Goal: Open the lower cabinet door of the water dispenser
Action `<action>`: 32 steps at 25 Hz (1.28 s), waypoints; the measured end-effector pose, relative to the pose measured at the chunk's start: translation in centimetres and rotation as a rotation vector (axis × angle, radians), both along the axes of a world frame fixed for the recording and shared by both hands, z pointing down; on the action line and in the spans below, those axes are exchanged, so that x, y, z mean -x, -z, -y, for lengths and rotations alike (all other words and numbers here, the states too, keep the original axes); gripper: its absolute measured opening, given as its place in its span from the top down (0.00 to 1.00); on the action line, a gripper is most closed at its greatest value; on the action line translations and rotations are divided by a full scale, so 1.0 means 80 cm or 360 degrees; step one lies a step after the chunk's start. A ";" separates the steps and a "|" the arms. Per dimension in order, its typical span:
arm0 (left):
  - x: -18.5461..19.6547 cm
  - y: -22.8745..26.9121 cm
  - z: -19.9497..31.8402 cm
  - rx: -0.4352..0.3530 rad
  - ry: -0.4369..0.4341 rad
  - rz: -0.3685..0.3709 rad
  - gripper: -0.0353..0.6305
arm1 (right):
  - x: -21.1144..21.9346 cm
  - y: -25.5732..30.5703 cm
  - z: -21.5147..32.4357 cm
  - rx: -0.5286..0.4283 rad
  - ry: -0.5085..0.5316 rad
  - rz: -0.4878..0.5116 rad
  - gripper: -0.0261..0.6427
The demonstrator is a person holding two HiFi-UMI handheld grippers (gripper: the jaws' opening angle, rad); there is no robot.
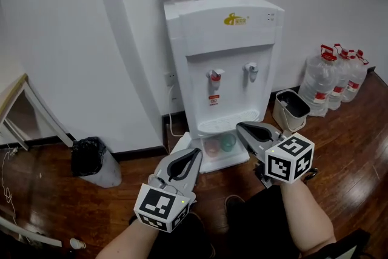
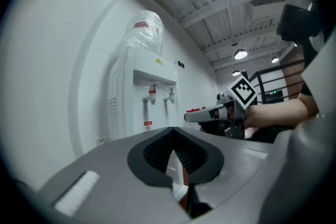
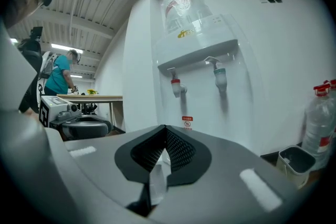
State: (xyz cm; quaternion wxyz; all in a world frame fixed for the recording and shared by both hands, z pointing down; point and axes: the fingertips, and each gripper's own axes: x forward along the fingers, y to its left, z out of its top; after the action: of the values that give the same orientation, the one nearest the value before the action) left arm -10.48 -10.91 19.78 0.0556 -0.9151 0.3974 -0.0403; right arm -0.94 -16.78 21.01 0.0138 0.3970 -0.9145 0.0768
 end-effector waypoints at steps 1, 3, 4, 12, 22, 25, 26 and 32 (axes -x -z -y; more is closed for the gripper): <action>-0.004 0.002 -0.001 -0.0041 -0.0009 0.0036 0.92 | 0.000 0.000 0.002 -0.0005 0.0007 -0.0003 0.96; -0.015 0.007 -0.003 -0.0095 -0.0059 0.0043 0.92 | -0.003 0.000 0.006 -0.0015 0.0009 -0.0015 0.96; -0.019 0.008 -0.001 -0.0095 -0.0082 0.0034 0.92 | -0.006 -0.001 0.008 -0.0017 0.0006 -0.0017 0.96; -0.022 0.008 0.032 -0.0054 -0.0097 0.0065 0.92 | -0.011 0.002 0.004 -0.0045 0.0012 -0.0012 0.96; -0.034 -0.016 0.034 0.0040 0.0012 -0.0187 0.91 | -0.027 0.005 -0.004 -0.0099 -0.0007 -0.0012 0.96; -0.034 -0.032 0.033 0.0103 0.0095 -0.0250 0.91 | -0.034 0.007 -0.004 -0.0081 0.0016 0.0025 0.96; -0.034 -0.038 0.035 0.0120 0.0121 -0.0238 0.91 | -0.035 0.008 -0.005 -0.0079 0.0018 0.0033 0.96; -0.053 -0.041 0.036 0.0161 0.0096 -0.0316 0.90 | -0.030 0.031 -0.018 -0.0153 0.0106 0.0064 0.96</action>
State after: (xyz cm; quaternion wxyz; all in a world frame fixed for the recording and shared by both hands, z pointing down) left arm -6.22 -13.79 23.03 -0.0316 -0.9039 0.4256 0.0288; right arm 1.49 -15.36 18.56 -0.0210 0.3650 -0.9299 0.0402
